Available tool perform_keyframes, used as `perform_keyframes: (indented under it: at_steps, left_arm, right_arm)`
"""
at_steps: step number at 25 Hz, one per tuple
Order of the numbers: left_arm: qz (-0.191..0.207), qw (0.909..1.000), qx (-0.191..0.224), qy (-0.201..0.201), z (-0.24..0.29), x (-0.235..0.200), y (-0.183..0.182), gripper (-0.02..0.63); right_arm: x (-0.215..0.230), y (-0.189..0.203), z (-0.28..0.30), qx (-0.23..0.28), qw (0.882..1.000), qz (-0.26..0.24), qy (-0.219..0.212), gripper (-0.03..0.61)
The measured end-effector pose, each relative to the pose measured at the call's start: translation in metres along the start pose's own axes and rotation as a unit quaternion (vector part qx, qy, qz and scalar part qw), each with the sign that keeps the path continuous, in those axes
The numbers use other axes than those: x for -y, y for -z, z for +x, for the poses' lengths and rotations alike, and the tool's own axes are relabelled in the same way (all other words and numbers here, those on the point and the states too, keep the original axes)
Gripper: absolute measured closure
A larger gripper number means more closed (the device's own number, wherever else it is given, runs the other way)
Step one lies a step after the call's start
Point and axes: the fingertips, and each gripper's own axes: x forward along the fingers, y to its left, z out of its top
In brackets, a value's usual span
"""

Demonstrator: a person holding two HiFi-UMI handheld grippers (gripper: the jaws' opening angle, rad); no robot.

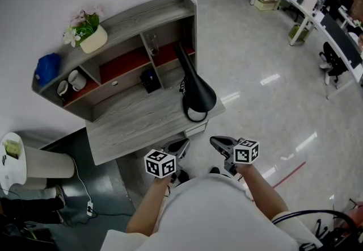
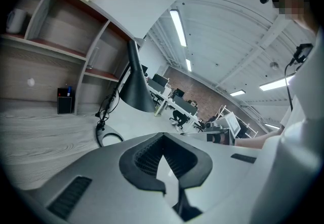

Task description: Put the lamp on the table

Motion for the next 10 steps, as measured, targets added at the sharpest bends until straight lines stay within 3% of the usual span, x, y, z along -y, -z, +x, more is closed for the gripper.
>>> perform_keyframes:
  at_steps: [10]
  left_arm:
    - [0.004,1.0,-0.002,0.005,0.0042,-0.0054,-0.0059,0.603]
  right_arm:
    - [0.0034,-0.0084,0.0015,0.007,1.0,-0.006,0.004,0.561]
